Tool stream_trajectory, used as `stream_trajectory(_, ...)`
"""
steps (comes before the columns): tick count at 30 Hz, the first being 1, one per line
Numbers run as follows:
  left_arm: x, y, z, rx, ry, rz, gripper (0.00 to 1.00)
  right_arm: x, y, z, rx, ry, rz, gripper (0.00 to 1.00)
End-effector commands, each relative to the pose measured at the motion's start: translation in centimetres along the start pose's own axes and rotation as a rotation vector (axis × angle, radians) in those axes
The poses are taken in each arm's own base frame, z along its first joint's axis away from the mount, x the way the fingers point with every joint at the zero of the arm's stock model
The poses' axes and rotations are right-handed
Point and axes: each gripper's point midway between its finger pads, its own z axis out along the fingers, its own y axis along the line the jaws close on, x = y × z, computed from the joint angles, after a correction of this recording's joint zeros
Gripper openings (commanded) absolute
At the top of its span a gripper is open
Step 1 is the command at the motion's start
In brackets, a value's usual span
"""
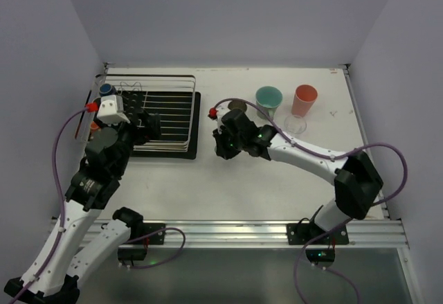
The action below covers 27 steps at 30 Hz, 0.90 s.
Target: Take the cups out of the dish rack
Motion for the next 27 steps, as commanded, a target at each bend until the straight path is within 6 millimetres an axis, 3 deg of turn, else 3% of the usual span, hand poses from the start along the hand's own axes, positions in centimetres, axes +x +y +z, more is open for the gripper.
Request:
stream_trajectory(1,1.7,5.2,-1.1,-0.203,0.012,0.166,1.0,-0.2,-2.2,1.2,0.114,0.076,-0.088,0.0)
stream_trajectory(2,2.4,5.8,-1.2,-0.216,0.011,0.169,1.0,-0.9,-2.3,1.6,0.127,0.076,-0.095,0.0)
stream_trajectory(8,3.1,6.5,-0.9,-0.245,0.008,0.174,1.0,-0.3,-5.5,5.1,0.256,0.151,-0.137,0.0)
stream_trajectory(15,3.7,6.5,-0.7,-0.244,0.028,0.176,1.0,0.4,-7.9,7.2,0.3,0.208,-0.166,0.0)
stream_trajectory(20,3.4,6.0,-0.1,-0.24,0.041,0.162,1.0,1.1,-8.5,7.8,0.319,0.24,-0.183,0.03)
stream_trajectory(22,3.5,5.6,0.1,-0.233,0.056,0.144,1.0,1.0,-8.6,7.8,0.32,0.238,-0.18,0.07)
stream_trajectory(23,3.3,5.3,0.4,-0.232,0.058,0.136,1.0,1.0,-8.5,7.7,0.322,0.237,-0.176,0.17)
stream_trajectory(27,2.8,4.3,1.3,-0.217,0.077,0.098,1.0,0.2,-8.1,7.0,0.317,0.209,-0.157,0.39)
